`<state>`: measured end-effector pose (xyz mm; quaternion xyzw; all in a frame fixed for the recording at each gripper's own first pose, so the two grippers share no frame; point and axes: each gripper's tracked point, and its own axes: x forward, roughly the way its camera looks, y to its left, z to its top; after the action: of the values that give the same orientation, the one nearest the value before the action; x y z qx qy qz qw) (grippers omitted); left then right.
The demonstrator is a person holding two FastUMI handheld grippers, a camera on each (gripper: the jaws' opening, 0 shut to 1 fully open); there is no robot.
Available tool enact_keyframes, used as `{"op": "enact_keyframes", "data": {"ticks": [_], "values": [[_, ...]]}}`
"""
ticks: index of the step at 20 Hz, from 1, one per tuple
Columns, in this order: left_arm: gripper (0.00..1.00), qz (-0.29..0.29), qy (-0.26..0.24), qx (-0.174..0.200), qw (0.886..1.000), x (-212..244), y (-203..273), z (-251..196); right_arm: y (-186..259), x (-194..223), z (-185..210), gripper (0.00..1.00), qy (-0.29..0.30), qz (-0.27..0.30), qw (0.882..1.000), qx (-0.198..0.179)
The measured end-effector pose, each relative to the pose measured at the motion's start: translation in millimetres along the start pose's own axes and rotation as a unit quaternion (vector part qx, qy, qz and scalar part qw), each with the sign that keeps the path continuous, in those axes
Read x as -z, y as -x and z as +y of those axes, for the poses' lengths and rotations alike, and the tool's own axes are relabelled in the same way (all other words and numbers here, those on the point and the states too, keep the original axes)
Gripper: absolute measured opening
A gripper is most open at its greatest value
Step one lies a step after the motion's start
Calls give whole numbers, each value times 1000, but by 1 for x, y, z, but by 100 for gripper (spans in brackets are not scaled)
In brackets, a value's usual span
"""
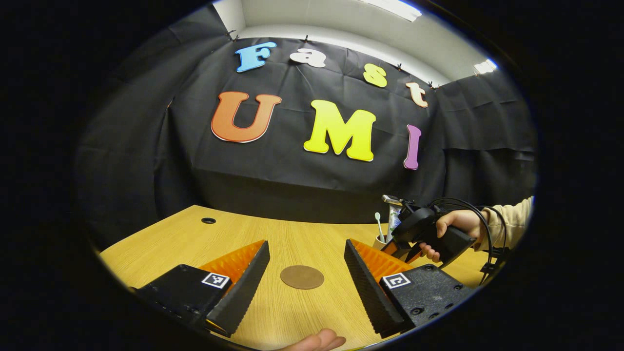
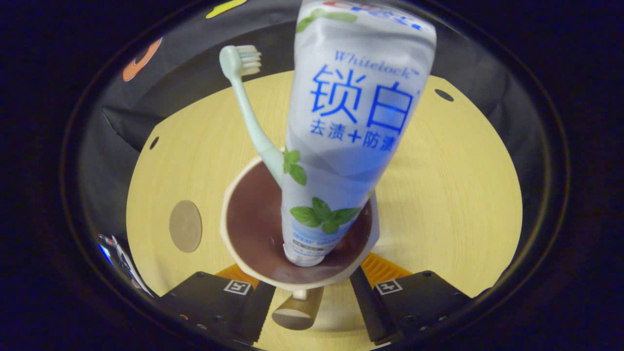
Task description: Put the toothbrush and toothpaste on the desktop into the cup, then pick up the cup and place it on the coaster on the desktop.
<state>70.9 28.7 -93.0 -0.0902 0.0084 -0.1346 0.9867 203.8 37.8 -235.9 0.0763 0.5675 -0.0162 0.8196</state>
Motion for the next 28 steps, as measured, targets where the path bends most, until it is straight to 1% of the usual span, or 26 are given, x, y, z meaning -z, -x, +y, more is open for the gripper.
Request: {"op": "enact_keyframes", "data": {"ticks": [3, 7, 8, 10, 12, 15, 18, 21, 23, 25, 26, 28], "values": [[98, 3, 4, 1, 1000, 4, 0, 2, 1, 3, -2, 70, 18, 6, 1000, 16], [98, 5, 10, 3, 1000, 7, 3, 3, 4, 8, -1, 58, 33, 8, 999, 36], [98, 4, 10, 4, 1000, 8, 4, 2, 7, 8, -2, 48, 31, 7, 999, 44], [98, 3, 10, 5, 1000, 6, 4, 2, 6, 11, 0, 27, 32, 12, 998, 48], [98, 1, 11, 7, 1000, 6, 7, 2, 7, 14, -1, 27, 24, 24, 998, 54], [98, 0, 9, 9, 1000, 6, 7, 0, 6, 17, -4, 28, 35, 42, 996, 75], [98, 3, 12, 12, 1000, 8, 7, -1, 17, 14, -1, 30, 38, 48, 995, 82], [98, 5, 17, 15, 1000, 11, 7, -2, 29, 7, 1, 30, 36, 44, 995, 81], [98, 8, 19, 20, 1000, 11, 8, -4, 30, 2, 1, 30, 30, 41, 996, 78], [98, 7, 17, 23, 1000, 11, 9, -5, 30, 2, 1, 29, 19, 55, 995, 76], [98, 6, 15, 24, 1000, 11, 10, -5, 31, 5, 2, 27, 15, 63, 995, 75], [97, 3, 11, 28, 1000, 8, 10, -8, 32, 5, 1, 29, 16, 73, 994, 79]]}}
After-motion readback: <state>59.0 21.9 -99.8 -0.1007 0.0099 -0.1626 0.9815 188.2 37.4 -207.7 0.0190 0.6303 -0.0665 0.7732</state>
